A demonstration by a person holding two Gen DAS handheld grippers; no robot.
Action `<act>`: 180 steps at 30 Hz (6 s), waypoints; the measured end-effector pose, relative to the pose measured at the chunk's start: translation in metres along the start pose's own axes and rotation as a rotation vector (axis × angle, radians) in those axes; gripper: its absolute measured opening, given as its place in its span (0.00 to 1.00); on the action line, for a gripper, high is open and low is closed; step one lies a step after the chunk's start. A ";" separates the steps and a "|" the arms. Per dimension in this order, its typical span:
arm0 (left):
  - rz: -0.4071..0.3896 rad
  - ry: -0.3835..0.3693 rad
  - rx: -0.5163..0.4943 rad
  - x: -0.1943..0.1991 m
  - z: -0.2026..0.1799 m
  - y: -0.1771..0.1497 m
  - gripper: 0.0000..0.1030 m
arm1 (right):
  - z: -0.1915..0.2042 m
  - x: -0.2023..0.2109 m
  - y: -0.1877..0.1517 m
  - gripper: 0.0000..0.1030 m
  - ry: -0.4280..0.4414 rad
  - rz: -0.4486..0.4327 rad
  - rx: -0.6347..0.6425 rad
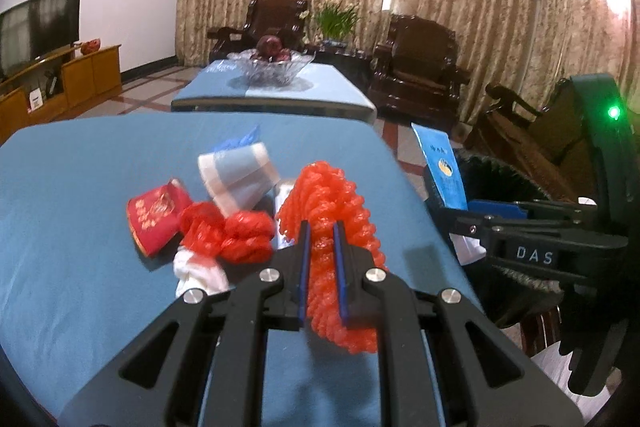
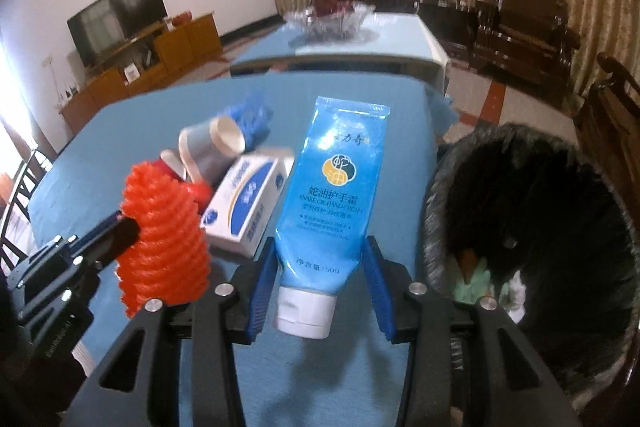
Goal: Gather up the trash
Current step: 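Carry the tube and net over the black bin and open both grippers, then grasp the white tissue with the left gripper, then grasp the white tissue box with the right gripper while the left gripper holds the tissue, then carry tissue and box over the bin and open both grippers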
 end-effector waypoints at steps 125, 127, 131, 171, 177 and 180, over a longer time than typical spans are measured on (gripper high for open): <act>0.075 0.336 0.110 -0.021 0.140 -0.032 0.21 | 0.056 -0.132 0.021 0.88 -0.149 0.007 0.040; 0.075 0.332 0.115 -0.024 0.140 -0.031 0.21 | 0.059 -0.137 0.021 0.88 -0.139 0.024 0.046; 0.075 0.323 0.114 -0.026 0.139 -0.031 0.21 | 0.054 -0.143 0.019 0.88 -0.191 0.044 0.068; -0.020 0.217 0.031 -0.025 0.061 0.017 0.21 | -0.001 -0.046 0.036 0.55 -0.128 -0.067 -0.008; -0.045 0.145 -0.006 -0.028 0.012 0.031 0.21 | -0.032 -0.008 0.040 0.55 -0.171 -0.105 -0.022; -0.054 0.097 -0.022 -0.030 -0.018 0.037 0.21 | -0.052 0.010 0.039 0.55 -0.200 -0.121 -0.039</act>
Point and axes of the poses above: each gripper's, at about its wrist camera, not at the fingertips, and x roughly against the way its jaws point, z to its left, y to its top, the point moved 10 cm from there along -x, roughly the way its jaws point, and after that the axes turned 6 degrees about y, right-handed, at the moved point
